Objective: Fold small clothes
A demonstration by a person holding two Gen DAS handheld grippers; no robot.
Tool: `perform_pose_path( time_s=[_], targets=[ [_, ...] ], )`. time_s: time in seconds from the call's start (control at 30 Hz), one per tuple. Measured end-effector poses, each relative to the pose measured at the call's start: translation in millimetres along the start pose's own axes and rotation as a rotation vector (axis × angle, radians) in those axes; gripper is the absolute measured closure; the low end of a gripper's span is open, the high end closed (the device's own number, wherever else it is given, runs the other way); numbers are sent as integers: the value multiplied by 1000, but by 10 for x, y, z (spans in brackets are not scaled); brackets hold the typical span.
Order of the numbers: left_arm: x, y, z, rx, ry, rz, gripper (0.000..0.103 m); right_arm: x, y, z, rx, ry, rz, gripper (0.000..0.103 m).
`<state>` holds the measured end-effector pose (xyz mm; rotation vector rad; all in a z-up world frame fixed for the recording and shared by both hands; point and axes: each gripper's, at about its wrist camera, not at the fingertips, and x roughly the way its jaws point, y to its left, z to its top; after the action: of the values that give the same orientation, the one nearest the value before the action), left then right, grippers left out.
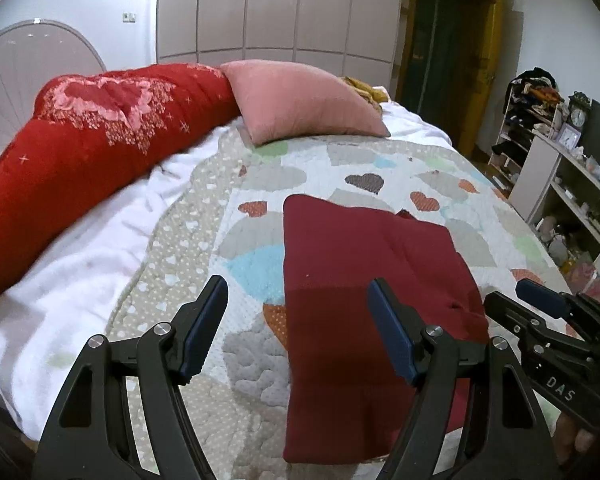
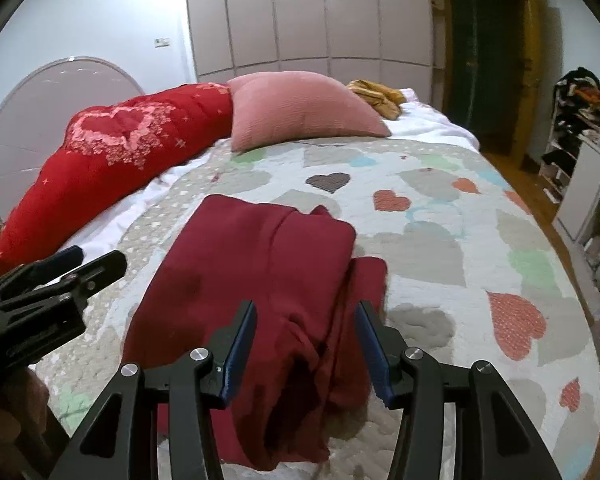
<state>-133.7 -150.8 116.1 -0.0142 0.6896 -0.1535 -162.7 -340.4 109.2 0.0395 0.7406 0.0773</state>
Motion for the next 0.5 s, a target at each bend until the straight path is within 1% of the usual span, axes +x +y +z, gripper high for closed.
perform_pose_path(
  time_s=[0.17, 0.37, 0.43, 0.5],
  targets=[
    [-41, -39, -1, 20, -9, 12, 30, -19, -51, -13, 40, 2, 10, 53],
    [-69, -57, -12, 20, -17, 10, 30, -21, -61, -12, 35, 2, 10, 52],
    [-70, -51, -16, 15, -14, 12, 30, -28, -53, -13, 38, 0, 12, 47],
    [-72, -41, -24, 8, -13, 12, 30, -38, -52, -16, 42, -6, 21, 37]
  ],
)
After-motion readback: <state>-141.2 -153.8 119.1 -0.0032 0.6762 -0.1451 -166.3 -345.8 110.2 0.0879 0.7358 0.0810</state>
